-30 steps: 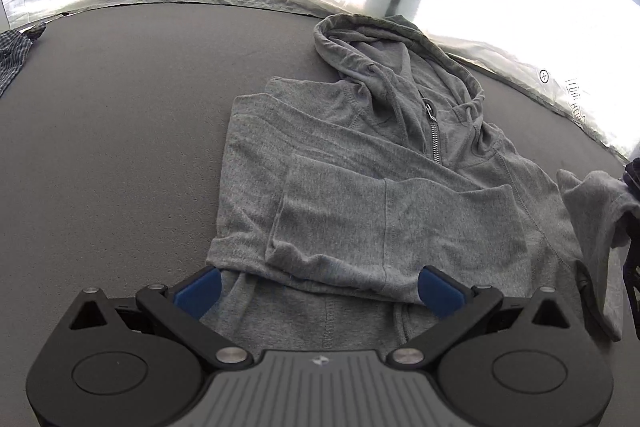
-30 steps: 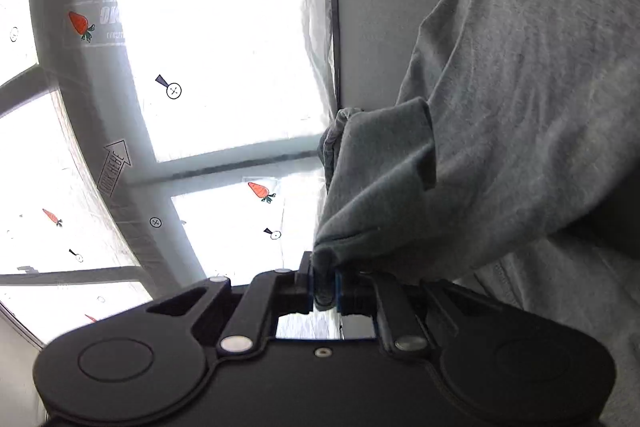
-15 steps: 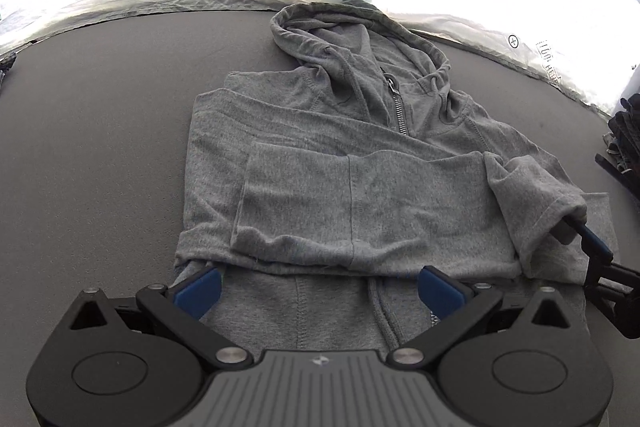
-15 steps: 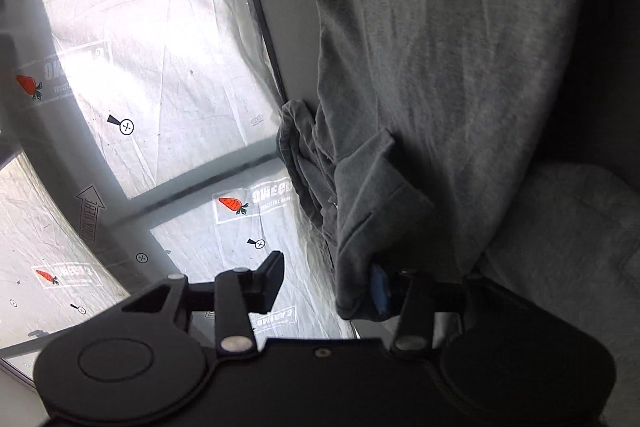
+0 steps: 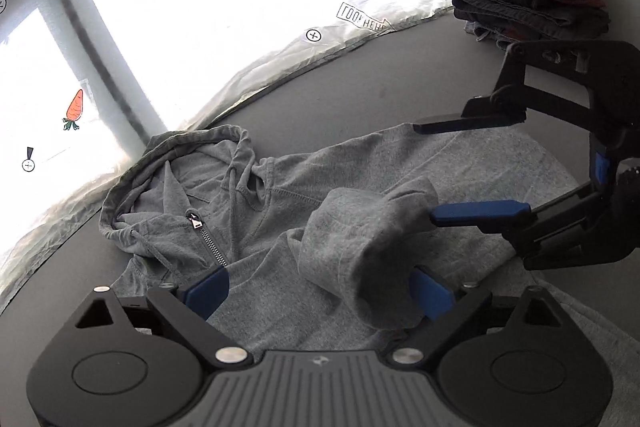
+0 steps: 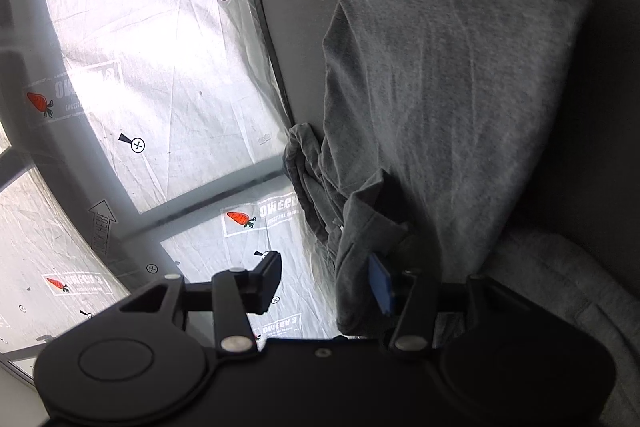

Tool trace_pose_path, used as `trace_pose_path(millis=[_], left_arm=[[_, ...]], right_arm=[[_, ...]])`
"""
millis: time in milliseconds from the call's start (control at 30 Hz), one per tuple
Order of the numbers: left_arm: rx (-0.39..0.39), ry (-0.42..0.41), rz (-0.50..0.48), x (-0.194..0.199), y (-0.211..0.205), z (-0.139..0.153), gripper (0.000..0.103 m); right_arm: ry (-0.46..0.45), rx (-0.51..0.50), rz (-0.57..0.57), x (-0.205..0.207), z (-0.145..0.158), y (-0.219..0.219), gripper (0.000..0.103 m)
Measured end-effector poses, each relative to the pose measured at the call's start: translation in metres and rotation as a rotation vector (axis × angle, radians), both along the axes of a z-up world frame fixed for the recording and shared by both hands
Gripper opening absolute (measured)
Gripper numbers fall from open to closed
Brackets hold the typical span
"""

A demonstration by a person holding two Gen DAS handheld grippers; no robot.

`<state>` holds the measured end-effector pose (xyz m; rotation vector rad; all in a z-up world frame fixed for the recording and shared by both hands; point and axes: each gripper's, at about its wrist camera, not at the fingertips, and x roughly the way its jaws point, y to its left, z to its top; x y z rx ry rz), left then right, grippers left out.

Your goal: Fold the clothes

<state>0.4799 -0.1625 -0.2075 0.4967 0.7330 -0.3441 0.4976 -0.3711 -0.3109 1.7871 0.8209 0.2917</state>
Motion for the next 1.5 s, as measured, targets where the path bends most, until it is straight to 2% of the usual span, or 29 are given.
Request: trace_pose_path(millis=[133,300,367,400,433,500,733,1100,1500], left_arm=[[0.001,0.007,-0.003,0.012,-0.012,-0.005,0.078],[-0.028,0.047,0.041,0.027,-0.017,-0.007,0.062],[-0.032,0.048,0.045,0.031,-0.019,-0.007,0.051],[-0.035,0.049,0.048,0.034,-0.020,-0.007,0.040],[-0.040,0.052,0.051,0.036,-0.021,-0.006,0.024],[-0.052,0.056,0.071,0.042,-0.021,-0.005,0.014],[-0.149,0.056,0.195,0.057,-0.004,0.011,0.012],[-0.316,0.065,0.372,0.071,0.036,0.040,0.012],[-0.421,-0.146,0.455,0.059,0.085,0.104,0.011]], right_arm=[[0.024,0.010,-0.012,-0.002,-0.009,-0.006,0.050],[0.057,0.020,-0.024,-0.005,-0.020,-0.013,0.049],[0.066,0.023,-0.027,-0.005,-0.023,-0.015,0.049],[0.070,0.025,-0.028,-0.005,-0.024,-0.015,0.049],[0.075,0.026,-0.029,-0.006,-0.026,-0.016,0.049],[0.079,0.027,-0.028,-0.005,-0.028,-0.017,0.049],[0.069,0.021,-0.019,-0.004,-0.028,-0.022,0.049],[0.066,0.039,-0.085,-0.019,-0.027,-0.041,0.049],[0.018,0.002,-0.108,-0.038,-0.010,-0.050,0.051]])
